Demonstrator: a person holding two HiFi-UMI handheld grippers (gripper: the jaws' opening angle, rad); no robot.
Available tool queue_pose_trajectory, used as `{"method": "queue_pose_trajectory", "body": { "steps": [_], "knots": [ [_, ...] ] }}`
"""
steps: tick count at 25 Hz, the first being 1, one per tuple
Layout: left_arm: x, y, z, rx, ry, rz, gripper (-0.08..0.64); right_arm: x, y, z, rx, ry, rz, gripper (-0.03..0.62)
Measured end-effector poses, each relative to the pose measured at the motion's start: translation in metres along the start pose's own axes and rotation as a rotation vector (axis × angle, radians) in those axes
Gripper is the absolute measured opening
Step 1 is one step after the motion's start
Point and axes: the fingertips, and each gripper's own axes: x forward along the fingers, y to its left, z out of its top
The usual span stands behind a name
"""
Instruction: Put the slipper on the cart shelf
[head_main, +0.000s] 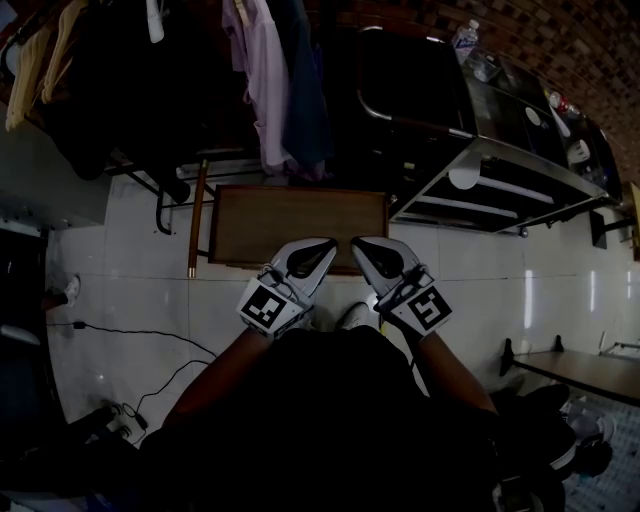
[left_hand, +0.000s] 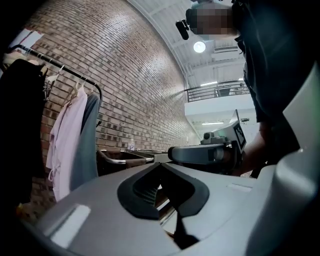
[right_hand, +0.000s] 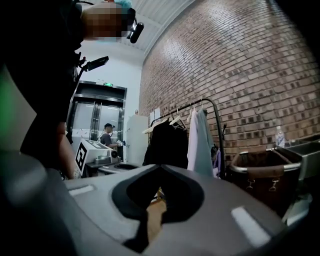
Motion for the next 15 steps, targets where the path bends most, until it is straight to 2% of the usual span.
{"method": "queue_pose_trajectory", "body": {
  "steps": [15],
  "knots": [
    [0.028, -0.028, -0.005, 0.013, -0.007, -0.029, 0.002, -0.028, -0.014, -0.004, -0.017, 0.007, 0.03, 0.002]
  ]
}}
